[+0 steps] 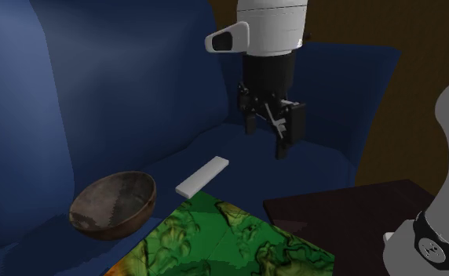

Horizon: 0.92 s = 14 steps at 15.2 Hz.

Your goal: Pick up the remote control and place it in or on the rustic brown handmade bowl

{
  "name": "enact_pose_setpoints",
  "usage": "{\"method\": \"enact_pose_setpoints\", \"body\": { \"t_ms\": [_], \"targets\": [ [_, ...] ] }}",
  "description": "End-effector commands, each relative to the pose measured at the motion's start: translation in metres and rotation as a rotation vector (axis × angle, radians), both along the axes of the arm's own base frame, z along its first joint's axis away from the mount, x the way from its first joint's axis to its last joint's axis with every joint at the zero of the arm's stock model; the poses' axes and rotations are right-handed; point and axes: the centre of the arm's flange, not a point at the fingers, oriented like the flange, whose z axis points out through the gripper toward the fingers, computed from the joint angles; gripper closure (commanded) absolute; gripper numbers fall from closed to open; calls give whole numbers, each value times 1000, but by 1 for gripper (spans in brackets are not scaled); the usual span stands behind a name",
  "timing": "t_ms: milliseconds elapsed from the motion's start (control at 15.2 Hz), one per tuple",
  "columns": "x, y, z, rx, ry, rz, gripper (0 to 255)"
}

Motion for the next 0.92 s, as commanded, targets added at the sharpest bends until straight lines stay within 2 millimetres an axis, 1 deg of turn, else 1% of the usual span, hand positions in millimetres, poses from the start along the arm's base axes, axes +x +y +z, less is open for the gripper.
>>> {"method": "enact_pose_setpoints", "body": {
  "t_ms": [0, 396, 858],
  "targets": [
    [3, -21, -18, 3, -7, 34, 0],
    [21, -80, -68, 17, -25, 125, 0],
    [49, -145, -127, 33, -45, 232, 0]
  ]
}}
